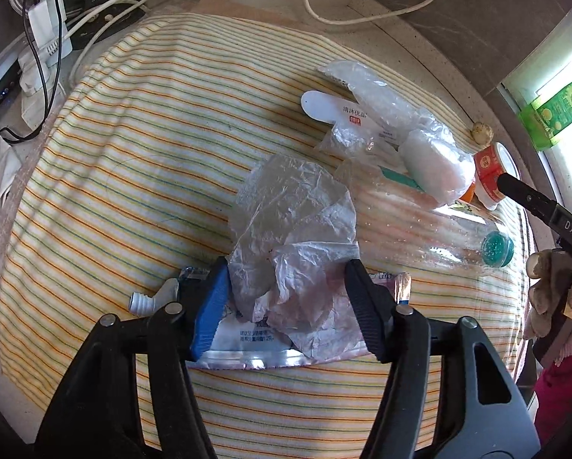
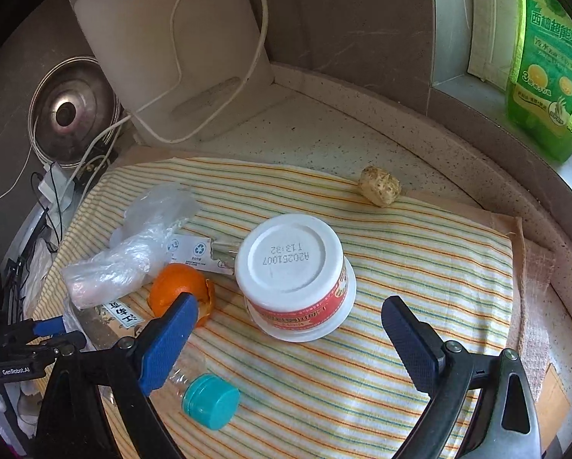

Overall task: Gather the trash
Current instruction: 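Grasp the white-lidded red cup with the right tool while the left tool grasps the plastic bag, then carry the cup and plastic bag down over the blue wastebasket with both tools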

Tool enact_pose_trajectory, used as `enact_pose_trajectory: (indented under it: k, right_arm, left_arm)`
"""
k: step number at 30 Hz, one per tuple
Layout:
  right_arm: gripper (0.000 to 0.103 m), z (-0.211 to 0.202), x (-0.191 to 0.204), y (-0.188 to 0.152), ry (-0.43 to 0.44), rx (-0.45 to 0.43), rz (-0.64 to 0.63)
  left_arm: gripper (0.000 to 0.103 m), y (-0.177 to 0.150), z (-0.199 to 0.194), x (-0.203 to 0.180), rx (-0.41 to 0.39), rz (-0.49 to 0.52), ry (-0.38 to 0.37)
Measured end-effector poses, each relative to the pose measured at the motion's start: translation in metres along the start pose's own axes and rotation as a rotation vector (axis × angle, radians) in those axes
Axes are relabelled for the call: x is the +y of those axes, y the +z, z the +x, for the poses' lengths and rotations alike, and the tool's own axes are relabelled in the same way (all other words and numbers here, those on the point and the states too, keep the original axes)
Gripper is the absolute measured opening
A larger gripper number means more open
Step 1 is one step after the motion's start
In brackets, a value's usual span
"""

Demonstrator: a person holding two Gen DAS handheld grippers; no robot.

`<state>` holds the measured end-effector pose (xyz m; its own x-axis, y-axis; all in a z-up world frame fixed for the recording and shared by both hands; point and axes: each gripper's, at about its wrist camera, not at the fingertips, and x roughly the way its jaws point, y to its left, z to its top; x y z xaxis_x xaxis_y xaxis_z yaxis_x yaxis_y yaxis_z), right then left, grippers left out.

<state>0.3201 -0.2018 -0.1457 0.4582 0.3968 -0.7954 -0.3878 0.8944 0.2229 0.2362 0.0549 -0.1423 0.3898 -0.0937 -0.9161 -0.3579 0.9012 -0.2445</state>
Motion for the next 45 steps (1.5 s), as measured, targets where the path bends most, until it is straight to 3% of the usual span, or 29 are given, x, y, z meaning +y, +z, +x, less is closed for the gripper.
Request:
enact_pose_trajectory:
  k: [6,9,13,16,32,45]
  right_arm:
    - [0.097,0.012,0.002,0.003,-0.006,0.009,-0.007]
    - [0.090,0.016,0.006,0.005,-0.014,0.017,-0.018]
    - [0.077,0.022,0.007,0.005,-0.019,0.035,-0.011]
    - [0.066,0.023,0.006,0.004,-0.032,0.039,-0.006]
    - [0.065,-0.028,0.008,-0.002,-0.045,-0.063,0.001]
    - [0.065,-0.101,0.039,-0.037,0.003,-0.144,0.003]
  left_arm:
    - [0.034,-0.002,-0.001,-0.001,0.002,0.006,-0.017]
    - [0.016,-0.004,-0.001,0.000,0.007,0.007,-0.019]
    - [0.008,-0.007,-0.006,0.003,-0.004,0.004,-0.028]
    - [0.006,-0.009,-0.011,0.005,-0.016,0.008,-0.030]
    - [0.005,-0.023,-0.062,0.011,-0.104,0.016,-0.069]
    - [0.005,-0.047,-0.103,0.034,-0.155,0.027,-0.101]
